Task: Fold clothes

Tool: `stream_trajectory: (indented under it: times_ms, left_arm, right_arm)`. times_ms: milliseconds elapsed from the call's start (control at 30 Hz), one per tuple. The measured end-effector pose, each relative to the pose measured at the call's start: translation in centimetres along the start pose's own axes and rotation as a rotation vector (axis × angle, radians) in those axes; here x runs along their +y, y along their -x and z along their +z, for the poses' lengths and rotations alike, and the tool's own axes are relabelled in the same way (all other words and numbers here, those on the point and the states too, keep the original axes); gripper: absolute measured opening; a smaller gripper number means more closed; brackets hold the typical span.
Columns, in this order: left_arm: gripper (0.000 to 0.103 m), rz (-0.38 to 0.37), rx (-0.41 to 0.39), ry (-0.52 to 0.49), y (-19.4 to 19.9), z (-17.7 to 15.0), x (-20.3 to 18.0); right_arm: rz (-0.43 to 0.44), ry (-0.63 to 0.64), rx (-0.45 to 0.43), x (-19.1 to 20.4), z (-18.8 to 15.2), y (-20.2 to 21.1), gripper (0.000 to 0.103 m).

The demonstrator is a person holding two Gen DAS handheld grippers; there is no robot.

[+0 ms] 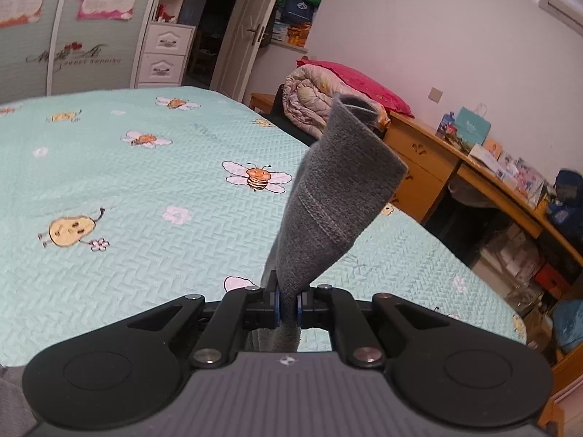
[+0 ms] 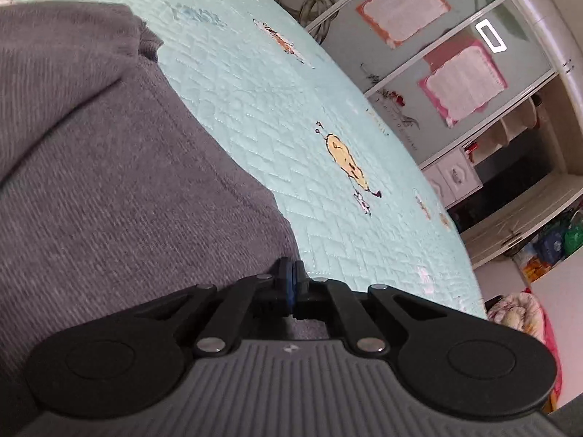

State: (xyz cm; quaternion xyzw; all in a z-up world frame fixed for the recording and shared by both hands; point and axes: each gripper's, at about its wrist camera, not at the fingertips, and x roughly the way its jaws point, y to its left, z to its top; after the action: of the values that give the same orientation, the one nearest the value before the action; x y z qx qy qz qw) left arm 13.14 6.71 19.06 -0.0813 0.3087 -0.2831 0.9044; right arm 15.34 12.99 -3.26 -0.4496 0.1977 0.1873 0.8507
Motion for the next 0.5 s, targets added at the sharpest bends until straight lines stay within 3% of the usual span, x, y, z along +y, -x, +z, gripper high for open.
stream_trajectory:
  times_ms: [167, 333, 433, 500]
  left_arm:
    - [0.008, 0.026, -0.004, 0.019, 0.7, -0.1, 0.5]
    - [0.007, 0.058, -0.014, 0.023, 1.6, 0.2, 0.0]
    - [0.007, 0.087, -0.033, 0.028, 2.1, 0.2, -0.4]
    - [0.007, 0.091, -0.044, 0.04, 2.5, 0.1, -0.6]
  right_arm:
    - [-0.076, 0.026, -0.083, 0.3, -0.3, 2.6, 0.0]
    - [0.016, -0.019, -0.151, 0.6, -2.1, 10.3, 0.001]
    - [0.098, -0.185, -0.136, -1.0, -5.2, 15.5, 0.018]
    - [0.15, -0.326, -0.136, -1.8, -8.4, 19.5, 0.038]
